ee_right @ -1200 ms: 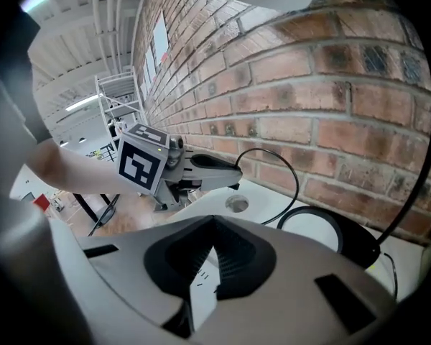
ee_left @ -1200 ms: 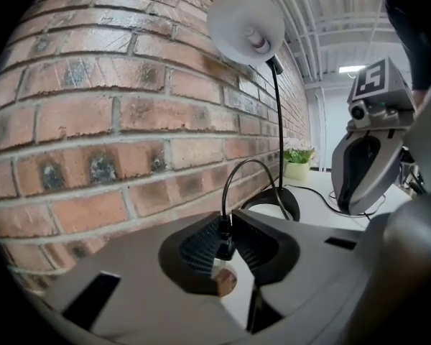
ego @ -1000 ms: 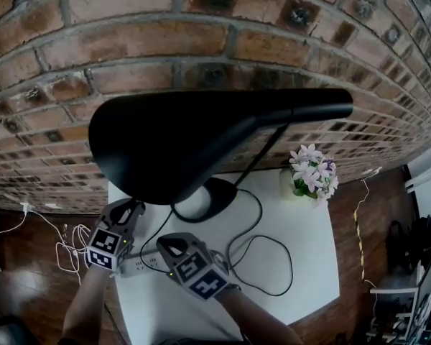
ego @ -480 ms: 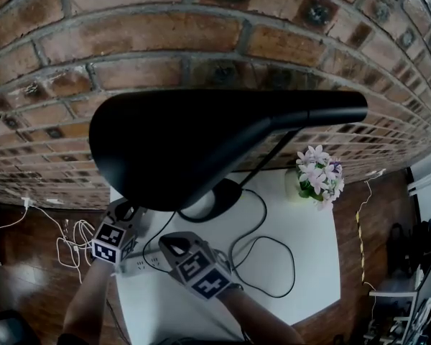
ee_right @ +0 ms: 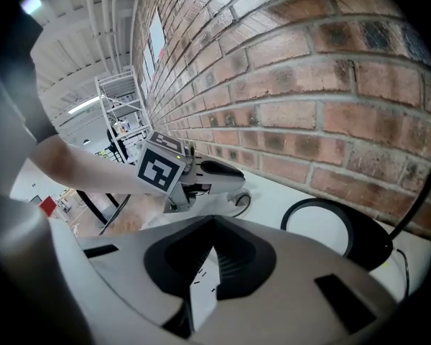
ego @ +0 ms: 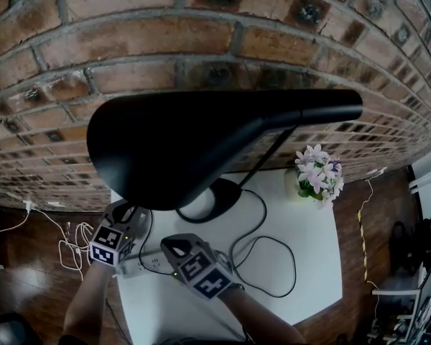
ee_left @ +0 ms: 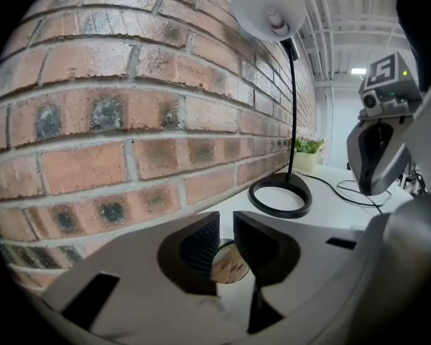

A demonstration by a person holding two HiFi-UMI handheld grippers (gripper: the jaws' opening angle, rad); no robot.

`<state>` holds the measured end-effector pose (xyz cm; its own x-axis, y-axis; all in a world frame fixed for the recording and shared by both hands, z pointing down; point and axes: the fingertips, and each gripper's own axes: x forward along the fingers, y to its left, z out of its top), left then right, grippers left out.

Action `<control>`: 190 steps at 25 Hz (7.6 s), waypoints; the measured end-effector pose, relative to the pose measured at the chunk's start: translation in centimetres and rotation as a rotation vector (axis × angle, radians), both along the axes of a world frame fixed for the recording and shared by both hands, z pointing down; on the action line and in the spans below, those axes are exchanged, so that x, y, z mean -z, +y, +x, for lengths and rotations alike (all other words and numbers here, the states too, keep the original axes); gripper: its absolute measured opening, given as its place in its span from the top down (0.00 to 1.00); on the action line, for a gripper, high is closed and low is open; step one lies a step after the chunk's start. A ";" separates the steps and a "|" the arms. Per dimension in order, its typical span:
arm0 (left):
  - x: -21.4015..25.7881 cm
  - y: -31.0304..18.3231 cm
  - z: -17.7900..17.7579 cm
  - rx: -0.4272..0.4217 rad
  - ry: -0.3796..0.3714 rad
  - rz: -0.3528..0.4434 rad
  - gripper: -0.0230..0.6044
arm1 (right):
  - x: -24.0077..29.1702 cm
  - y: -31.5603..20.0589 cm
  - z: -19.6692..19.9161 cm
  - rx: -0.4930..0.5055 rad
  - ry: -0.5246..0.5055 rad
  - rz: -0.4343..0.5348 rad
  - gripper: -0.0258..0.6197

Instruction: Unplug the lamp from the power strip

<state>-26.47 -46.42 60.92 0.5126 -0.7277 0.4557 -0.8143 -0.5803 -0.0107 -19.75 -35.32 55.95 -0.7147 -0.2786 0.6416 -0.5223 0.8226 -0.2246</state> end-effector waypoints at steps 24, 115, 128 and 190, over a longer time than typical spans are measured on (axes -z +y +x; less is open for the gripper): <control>3.3 3.3 -3.6 0.092 -0.050 0.001 0.91 | 3.2 2.8 -1.2 0.028 -0.058 0.013 0.96; 28.7 29.6 4.6 0.433 0.305 0.207 0.97 | 22.1 16.2 3.5 0.199 -0.637 0.169 0.96; 29.4 34.6 -1.6 0.464 0.337 0.256 0.97 | 21.2 21.2 -2.6 0.260 -0.533 0.189 0.96; 29.4 44.9 39.7 -0.333 0.341 0.235 0.96 | 24.1 37.0 36.8 -0.442 -0.404 0.521 0.97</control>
<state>13.18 -1.51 31.50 0.8241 -0.5625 0.0670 -0.5661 -0.8220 0.0616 17.03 1.65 31.83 -0.6173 -0.7840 0.0657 -0.7854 0.6092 -0.1097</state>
